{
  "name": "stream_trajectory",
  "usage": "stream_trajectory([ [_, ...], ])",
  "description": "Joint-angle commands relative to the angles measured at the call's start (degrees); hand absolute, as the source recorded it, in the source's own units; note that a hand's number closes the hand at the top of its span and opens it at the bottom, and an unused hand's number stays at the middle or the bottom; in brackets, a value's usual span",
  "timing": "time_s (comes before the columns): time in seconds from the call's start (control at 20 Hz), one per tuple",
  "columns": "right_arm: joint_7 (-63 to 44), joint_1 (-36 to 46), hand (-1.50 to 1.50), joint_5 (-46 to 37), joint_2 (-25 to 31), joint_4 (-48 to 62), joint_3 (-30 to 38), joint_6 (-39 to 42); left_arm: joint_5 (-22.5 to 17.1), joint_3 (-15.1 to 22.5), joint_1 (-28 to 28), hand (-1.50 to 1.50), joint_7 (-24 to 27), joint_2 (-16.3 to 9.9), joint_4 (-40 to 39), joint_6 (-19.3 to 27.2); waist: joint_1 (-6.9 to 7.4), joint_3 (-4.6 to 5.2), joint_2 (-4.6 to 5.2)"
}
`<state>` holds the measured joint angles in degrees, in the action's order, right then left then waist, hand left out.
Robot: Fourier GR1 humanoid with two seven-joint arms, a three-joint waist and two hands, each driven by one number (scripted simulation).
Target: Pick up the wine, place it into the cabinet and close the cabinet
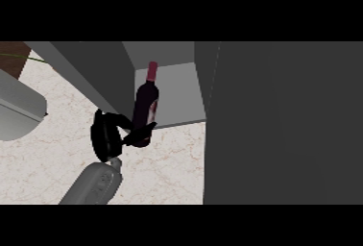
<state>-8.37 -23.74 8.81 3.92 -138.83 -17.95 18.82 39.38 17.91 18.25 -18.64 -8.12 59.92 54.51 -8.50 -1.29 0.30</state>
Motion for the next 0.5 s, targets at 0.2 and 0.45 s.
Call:
stream_trajectory([
  [0.2,-0.8,-1.1,-1.5,2.9,0.2,-2.0,-0.4,0.6,-3.1,0.3,15.1,-1.5,-2.5,5.4,-4.1,-8.2,-1.73,1.42,1.27],
  [0.45,-0.5,-0.4,-1.5,2.4,-0.7,-0.7,-0.3,0.0,-5.2,0.8,15.2,-1.5,-0.7,7.7,-2.1,-5.9,-0.78,1.51,1.31],
])
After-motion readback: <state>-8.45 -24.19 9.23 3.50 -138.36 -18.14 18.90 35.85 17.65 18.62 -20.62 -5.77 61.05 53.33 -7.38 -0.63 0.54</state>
